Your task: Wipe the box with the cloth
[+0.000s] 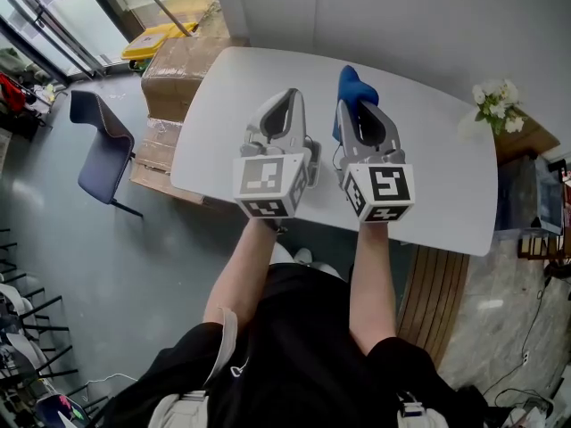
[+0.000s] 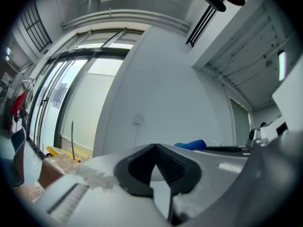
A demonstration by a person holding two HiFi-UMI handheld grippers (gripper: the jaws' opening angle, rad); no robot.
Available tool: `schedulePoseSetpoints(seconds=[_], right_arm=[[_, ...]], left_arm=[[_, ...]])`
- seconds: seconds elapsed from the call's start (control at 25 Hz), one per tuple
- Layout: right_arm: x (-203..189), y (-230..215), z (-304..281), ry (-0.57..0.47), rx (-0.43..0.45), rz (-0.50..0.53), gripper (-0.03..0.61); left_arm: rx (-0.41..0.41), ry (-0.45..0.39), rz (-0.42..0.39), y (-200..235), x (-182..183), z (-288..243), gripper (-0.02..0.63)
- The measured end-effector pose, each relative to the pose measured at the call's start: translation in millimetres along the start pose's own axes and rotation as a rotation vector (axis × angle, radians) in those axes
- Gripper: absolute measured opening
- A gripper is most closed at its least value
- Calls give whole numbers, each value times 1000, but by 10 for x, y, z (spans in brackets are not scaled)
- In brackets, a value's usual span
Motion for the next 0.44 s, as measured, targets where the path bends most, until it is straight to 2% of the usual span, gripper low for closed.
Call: schedulePoseSetpoints(seconds=[0.24,0.44], right_arm=[[-20,1,-14,-2,6,-9,49],[-16,-23,19,-4,6,-23,49]], left_arm=[[6,-23,20,17,-7,-4,0],[-1,-35,-22,-31,-4,-11,0]])
Point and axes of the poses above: the fingertips, and each gripper's own axes: z backward along the fingers, y to its left, x out of its top, the point moved 2 cm from there along z, backward along the fingers, and after that the axes turned 5 degrees about -y, right-handed, at the moved point
